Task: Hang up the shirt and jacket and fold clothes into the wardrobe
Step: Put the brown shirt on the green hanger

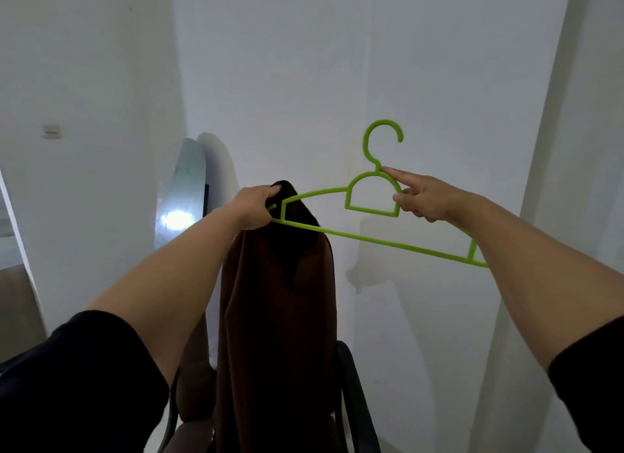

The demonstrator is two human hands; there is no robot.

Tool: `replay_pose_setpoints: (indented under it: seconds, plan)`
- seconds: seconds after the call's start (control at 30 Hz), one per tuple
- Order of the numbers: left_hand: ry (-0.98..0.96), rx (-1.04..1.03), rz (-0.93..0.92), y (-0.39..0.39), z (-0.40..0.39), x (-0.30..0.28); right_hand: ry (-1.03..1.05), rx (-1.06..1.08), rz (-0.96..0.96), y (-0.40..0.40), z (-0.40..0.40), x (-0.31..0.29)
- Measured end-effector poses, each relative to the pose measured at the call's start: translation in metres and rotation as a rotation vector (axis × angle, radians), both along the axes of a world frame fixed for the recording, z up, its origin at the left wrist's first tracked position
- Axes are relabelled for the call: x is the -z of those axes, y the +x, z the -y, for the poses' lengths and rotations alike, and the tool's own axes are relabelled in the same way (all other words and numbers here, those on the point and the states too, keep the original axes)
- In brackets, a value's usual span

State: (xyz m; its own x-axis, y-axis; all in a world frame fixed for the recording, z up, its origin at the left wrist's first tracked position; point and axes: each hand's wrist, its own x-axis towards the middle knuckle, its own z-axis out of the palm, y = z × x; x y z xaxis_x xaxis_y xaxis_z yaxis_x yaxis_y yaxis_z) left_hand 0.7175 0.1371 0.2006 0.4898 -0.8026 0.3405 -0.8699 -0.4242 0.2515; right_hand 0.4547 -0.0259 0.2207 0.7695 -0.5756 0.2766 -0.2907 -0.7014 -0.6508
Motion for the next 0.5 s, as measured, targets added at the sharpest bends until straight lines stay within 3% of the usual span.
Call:
replay_pose_setpoints:
  seconds: [0.1,0.2,0.33,0.5]
  plan:
    - [-0.003,0.05,0.195,-0.015,0.009,-0.007,-0.022,-0.04,0.037,0.01,-0.008,0.003]
    - [-0.018,0.094,0.273,-0.024,0.012,-0.015,-0.028,-0.075,0.084,0.018,-0.015,0.005]
    - [-0.158,0.181,0.155,-0.048,0.015,-0.026,0.001,-0.106,0.148,0.031,-0.025,0.005]
    - [-0.387,0.162,-0.169,-0.075,0.014,-0.044,0.097,-0.132,0.255,0.05,-0.037,0.008]
